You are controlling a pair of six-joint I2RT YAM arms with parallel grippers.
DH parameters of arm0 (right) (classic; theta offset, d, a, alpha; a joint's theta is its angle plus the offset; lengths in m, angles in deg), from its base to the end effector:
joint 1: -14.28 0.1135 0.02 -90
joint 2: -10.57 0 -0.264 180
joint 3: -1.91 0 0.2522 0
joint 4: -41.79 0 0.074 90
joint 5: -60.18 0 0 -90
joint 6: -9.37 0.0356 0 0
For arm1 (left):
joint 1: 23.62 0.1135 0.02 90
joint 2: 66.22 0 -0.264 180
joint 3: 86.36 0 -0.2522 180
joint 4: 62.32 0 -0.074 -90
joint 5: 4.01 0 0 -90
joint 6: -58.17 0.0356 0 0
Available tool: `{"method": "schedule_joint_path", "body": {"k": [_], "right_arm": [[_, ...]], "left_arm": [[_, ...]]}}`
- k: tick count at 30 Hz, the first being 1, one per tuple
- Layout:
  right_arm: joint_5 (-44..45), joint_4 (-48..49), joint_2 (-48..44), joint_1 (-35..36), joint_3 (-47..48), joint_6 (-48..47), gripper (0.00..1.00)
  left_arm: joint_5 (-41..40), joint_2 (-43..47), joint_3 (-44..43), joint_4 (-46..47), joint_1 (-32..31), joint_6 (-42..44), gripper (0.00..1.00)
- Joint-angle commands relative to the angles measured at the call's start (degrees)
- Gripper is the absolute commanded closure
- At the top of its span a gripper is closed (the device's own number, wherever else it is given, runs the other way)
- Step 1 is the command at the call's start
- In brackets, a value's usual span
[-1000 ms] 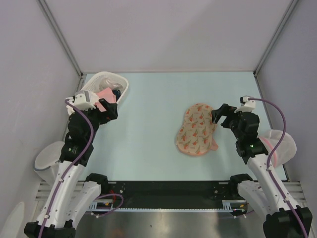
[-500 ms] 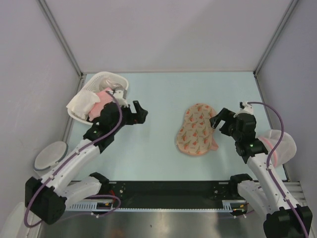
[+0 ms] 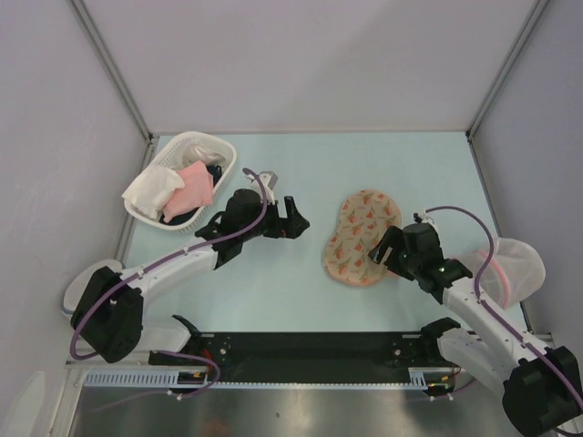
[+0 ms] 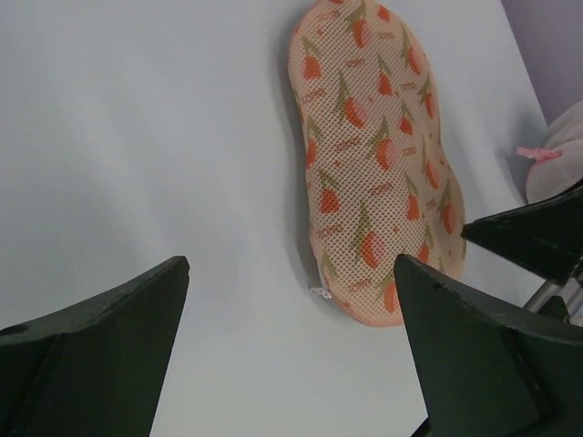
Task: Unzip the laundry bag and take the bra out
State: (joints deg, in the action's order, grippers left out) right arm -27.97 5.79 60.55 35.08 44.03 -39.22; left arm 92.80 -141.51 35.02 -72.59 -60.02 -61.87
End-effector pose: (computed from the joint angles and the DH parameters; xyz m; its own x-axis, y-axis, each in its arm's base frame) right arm 0.1678 0.0625 0.2053 -0.7062 0.4389 -0.5556 0.1786 0.8697 0.4601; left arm 0.2326 -0.1767 0.2470 -0.6532 -0.1359 -0.7448 0.4012 0.7721 -0.4928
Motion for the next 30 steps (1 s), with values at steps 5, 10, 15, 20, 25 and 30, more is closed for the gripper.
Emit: {"method": "schedule_joint_path", "body": {"k": [5, 10, 15, 20, 25, 30], "right_arm": [[5.79, 0.18, 4.33, 4.07, -1.12, 5.96, 0.28], [7.47, 0.79, 7.85, 4.87, -1.02, 5.88, 0.36], [7.91, -0.08, 8.82, 5.92, -1.11, 7.02, 0.37], [9.4, 0.61, 7.86, 6.71, -2.43, 7.9, 0.39], [7.56, 4.13, 9.44, 6.89, -3.05, 6.94, 0.61], [2.57, 11.42, 12.77, 7.5, -2.61, 0.62, 0.87]], "left_arm": [[2.42, -0.3, -1.28, 4.69, -0.34, -0.98, 0.0], [1.1, 0.31, -0.93, 3.9, -0.25, -0.98, 0.0], [0.93, 0.67, -1.02, 2.84, -0.25, -0.46, 0.0], [-0.21, 1.37, 0.04, 2.75, -0.25, -0.28, 0.0], [-0.92, 1.72, 0.3, 1.79, -0.25, 0.25, 0.0], [-3.2, 3.65, 1.18, 0.12, -0.16, 1.39, 0.0]]}}
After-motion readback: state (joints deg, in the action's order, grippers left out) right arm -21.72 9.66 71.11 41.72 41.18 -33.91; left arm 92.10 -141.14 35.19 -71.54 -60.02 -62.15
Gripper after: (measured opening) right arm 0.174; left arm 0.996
